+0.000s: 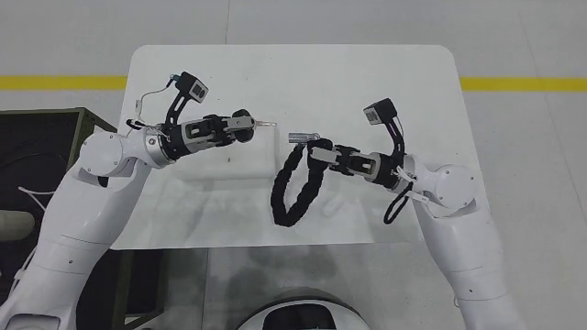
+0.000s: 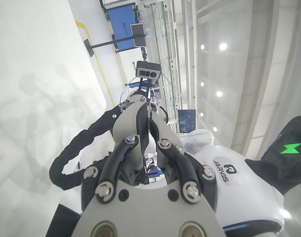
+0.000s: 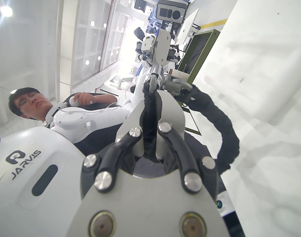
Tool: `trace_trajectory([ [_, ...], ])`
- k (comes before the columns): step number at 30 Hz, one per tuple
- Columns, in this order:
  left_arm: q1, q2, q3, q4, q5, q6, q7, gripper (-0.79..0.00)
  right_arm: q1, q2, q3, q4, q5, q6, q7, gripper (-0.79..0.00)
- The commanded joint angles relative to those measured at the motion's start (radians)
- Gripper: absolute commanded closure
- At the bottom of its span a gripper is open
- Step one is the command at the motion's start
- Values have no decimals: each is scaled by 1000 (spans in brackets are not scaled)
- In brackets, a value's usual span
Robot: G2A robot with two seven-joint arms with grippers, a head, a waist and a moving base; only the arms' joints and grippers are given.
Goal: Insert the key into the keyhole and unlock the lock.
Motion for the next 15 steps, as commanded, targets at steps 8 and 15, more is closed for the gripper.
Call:
trace_trajectory([
  [8, 4, -17, 0, -4, 47, 7, -18, 0, 10, 6, -11, -6, -34, -19, -32, 0],
  [15, 0, -30, -8, 8, 47, 18, -31, 0, 20, 9, -25, 1, -39, -21, -50, 0],
])
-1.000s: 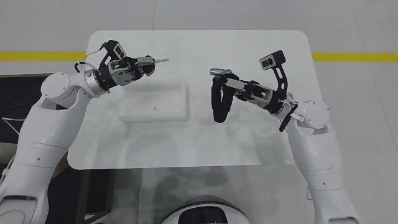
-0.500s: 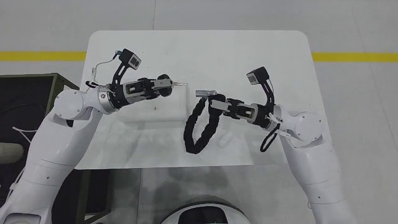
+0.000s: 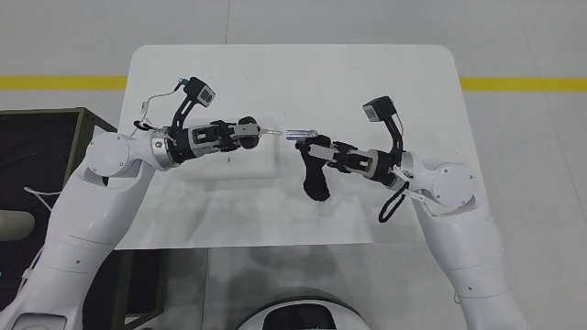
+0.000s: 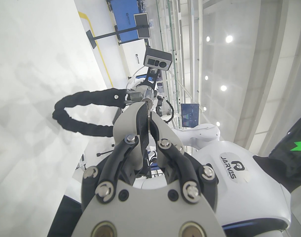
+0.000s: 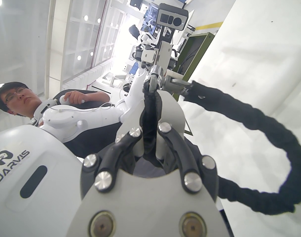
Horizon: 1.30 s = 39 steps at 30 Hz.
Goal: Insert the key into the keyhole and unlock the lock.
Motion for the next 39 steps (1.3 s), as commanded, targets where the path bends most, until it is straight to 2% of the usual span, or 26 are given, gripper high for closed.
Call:
trace_trajectory([
  [1, 0, -4, -3, 2, 3, 5, -5, 0, 3, 1, -4, 3, 1, -2, -5, 0],
  [16, -1, -30, -15, 17, -6, 50, -32, 0, 13, 6, -24, 8, 9, -1, -18, 0],
  [39, 1, -63, -38, 18, 20, 70, -69, 0, 28, 8, -58, 18, 16, -6, -36, 0],
])
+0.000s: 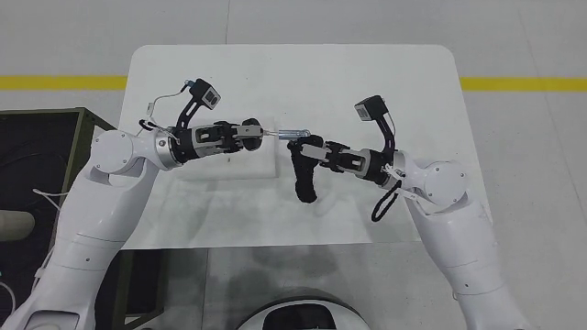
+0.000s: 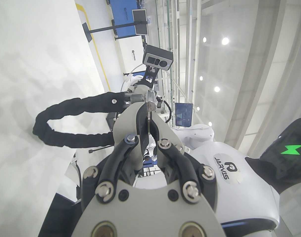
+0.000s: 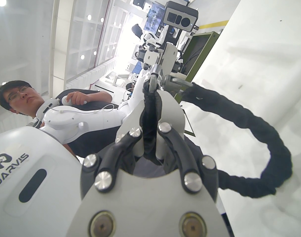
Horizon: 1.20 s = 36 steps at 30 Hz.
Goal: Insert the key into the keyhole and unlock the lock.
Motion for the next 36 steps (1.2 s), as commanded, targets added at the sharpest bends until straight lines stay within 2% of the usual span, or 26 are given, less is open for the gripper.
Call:
trace_trajectory([
  [1, 0, -3, -2, 0, 3, -1, -5, 0, 1, 0, -1, 0, -2, 1, -1, 0],
  [18, 5, -22, -16, -20, 58, 3, -19, 0, -2, 6, -6, -28, -52, -2, -1, 0],
  [36, 12, -34, -25, -34, 60, -3, -53, 0, -1, 9, -7, -19, 0, 22, 12, 0],
])
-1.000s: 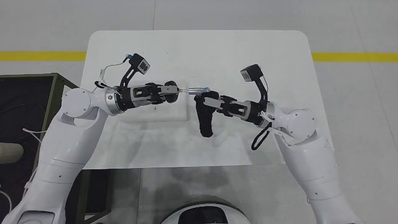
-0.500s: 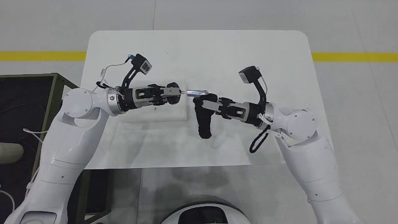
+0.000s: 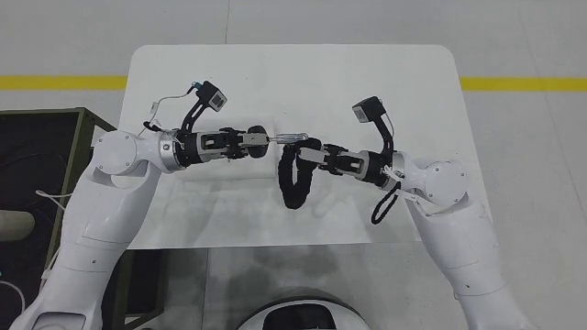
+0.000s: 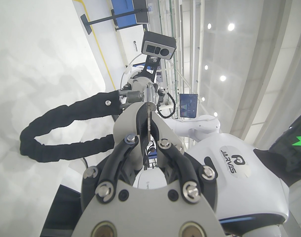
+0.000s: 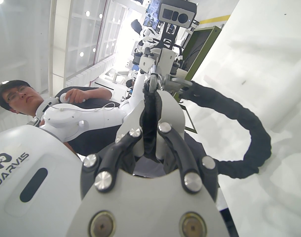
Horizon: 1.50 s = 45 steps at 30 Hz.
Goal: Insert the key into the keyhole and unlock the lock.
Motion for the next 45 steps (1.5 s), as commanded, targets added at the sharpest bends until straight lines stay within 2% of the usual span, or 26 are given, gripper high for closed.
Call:
trace_trajectory([
  [1, 0, 0, 0, 0, 0, 0, 0, 0, 0, 0, 0, 0, 0, 0, 0, 0],
  [7, 0, 0, 0, 0, 0, 0, 0, 0, 0, 0, 0, 0, 0, 0, 0, 0],
  [9, 30, 5, -13, -87, 111, -85, -6, 0, -31, 2, 6, -17, -8, -1, -13, 0],
  [12, 49, 8, -28, -152, 241, -215, -5, 0, -69, 8, 30, -65, -35, 4, -40, 0],
  [17, 59, 5, -41, -192, 456, -440, 93, 0, -86, 13, 52, -86, -46, 12, -62, 0],
  [20, 70, 2, -38, -202, 591, -538, 153, 0, -93, 17, 61, -93, -53, 13, -71, 0],
  [26, 64, -8, -49, -227, 892, -705, 334, 0, -106, 21, 63, -99, -84, 14, -102, 0],
  [33, 62, -28, -40, -233, 1271, -822, 592, 0, -116, 26, 66, -116, -147, 23, -135, 0],
  [39, 63, -44, -31, -263, 1661, -843, 852, 0, -129, 33, 83, -132, -203, 34, -161, 0],
  [43, 71, -52, -6, -255, 1908, -804, 1076, 0, -133, 38, 91, -140, -239, 46, -168, 0],
  [45, 79, -55, 10, -218, 1974, -771, 1157, 0, -133, 40, 95, -144, -268, 52, -176, 0],
])
